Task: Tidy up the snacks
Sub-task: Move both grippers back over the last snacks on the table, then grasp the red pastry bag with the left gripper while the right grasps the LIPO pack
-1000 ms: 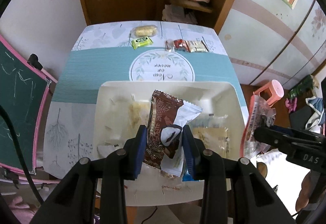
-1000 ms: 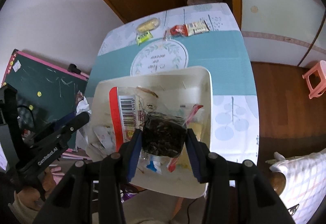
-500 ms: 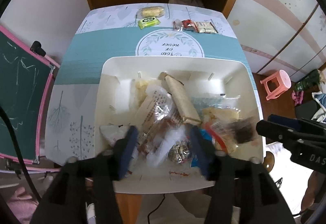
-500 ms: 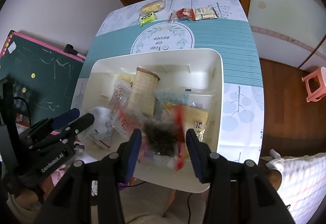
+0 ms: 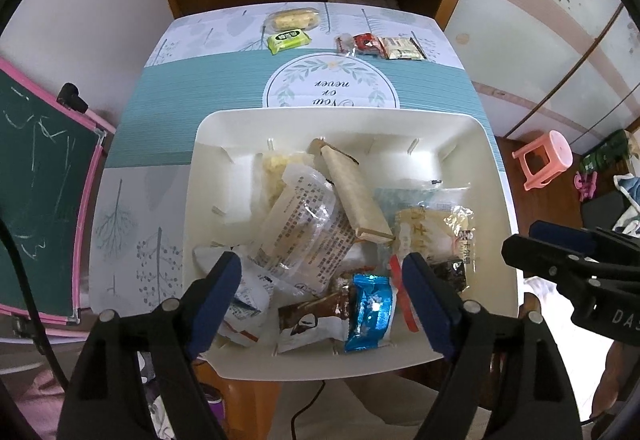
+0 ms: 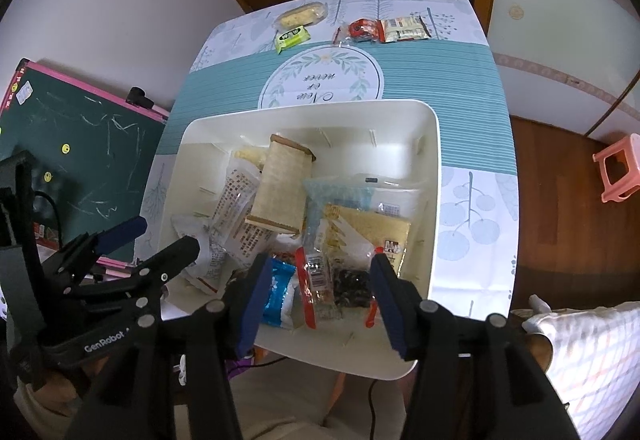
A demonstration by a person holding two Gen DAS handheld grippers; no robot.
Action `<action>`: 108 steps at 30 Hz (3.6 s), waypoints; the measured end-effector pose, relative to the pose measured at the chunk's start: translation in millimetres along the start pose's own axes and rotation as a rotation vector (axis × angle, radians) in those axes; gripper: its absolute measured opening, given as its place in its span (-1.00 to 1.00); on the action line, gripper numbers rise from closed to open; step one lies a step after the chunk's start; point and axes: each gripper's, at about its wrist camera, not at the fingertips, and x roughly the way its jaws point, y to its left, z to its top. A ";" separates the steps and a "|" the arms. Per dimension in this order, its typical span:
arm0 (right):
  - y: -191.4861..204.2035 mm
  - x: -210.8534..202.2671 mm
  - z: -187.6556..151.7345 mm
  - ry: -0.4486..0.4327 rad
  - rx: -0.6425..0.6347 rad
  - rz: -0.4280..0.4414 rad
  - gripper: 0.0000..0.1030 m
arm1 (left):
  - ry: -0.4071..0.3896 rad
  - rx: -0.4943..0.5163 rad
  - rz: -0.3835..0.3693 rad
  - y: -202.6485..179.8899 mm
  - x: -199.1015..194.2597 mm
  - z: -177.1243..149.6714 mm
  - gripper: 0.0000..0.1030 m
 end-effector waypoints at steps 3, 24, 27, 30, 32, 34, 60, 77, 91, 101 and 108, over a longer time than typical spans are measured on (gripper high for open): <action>-1.1 0.3 -0.5 0.005 0.006 0.000 0.00 | 0.002 0.010 -0.003 -1.9 0.5 0.1 0.59; -5.5 16.9 6.9 0.049 0.058 -0.016 0.00 | 0.011 0.141 0.012 -14.2 9.7 26.6 0.59; -5.8 21.8 11.0 0.056 0.069 -0.018 0.00 | 0.020 0.155 0.007 -15.2 15.0 34.4 0.59; -7.0 26.5 16.2 0.062 0.082 -0.019 0.00 | 0.030 0.165 -0.001 -15.2 21.7 43.7 0.59; -8.8 28.7 21.2 0.063 0.090 -0.019 0.00 | 0.032 0.170 -0.007 -15.3 26.0 52.4 0.59; -10.1 29.2 27.5 0.056 0.097 -0.025 0.00 | 0.028 0.176 -0.011 -16.4 29.9 64.1 0.59; -114.6 68.3 243.0 -0.088 0.261 -0.168 0.10 | -0.009 0.549 0.027 -71.7 183.1 271.2 0.59; -160.7 154.0 297.1 -0.061 0.315 -0.108 0.48 | 0.107 0.618 -0.092 -88.5 274.9 315.6 0.63; -145.5 180.8 317.5 -0.055 0.233 -0.161 0.61 | 0.050 0.488 -0.132 -60.1 277.4 323.3 -0.49; -124.2 207.2 324.8 -0.009 0.133 -0.282 0.70 | 0.053 0.420 -0.140 -45.1 272.8 321.8 -0.55; -120.3 203.0 317.2 -0.040 0.082 -0.352 0.10 | 0.030 0.420 -0.144 -50.2 268.1 319.9 -0.66</action>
